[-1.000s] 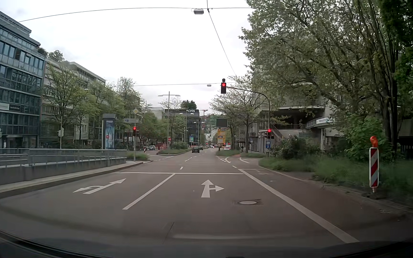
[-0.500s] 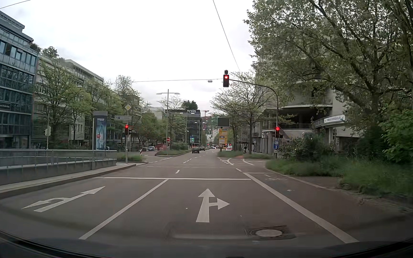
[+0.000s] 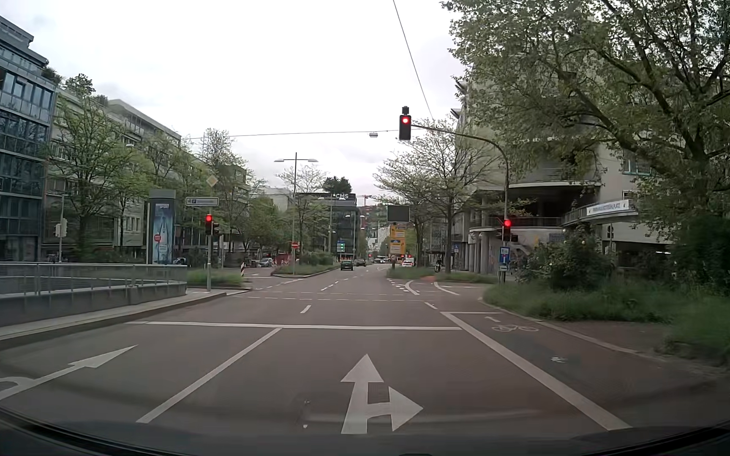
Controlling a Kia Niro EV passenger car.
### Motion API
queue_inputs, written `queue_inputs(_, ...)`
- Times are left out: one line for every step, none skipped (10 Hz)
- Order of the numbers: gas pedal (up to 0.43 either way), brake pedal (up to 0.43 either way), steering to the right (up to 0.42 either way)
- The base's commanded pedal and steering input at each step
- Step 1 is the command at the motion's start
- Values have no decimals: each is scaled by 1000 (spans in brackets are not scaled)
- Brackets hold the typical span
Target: Follow the waypoints while adhering to traffic rules and regulations
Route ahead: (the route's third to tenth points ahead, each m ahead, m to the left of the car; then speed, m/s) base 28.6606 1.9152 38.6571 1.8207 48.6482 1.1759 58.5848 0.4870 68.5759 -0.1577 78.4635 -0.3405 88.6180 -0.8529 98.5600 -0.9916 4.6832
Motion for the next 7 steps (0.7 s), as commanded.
queue_inputs(0, 226, -6)
queue_inputs(0, 226, -4)
queue_inputs(0, 226, -8)
queue_inputs(0, 220, -11)
queue_inputs(0, 220, -7)
queue_inputs(0, 195, 7)
queue_inputs(0, 195, 9)
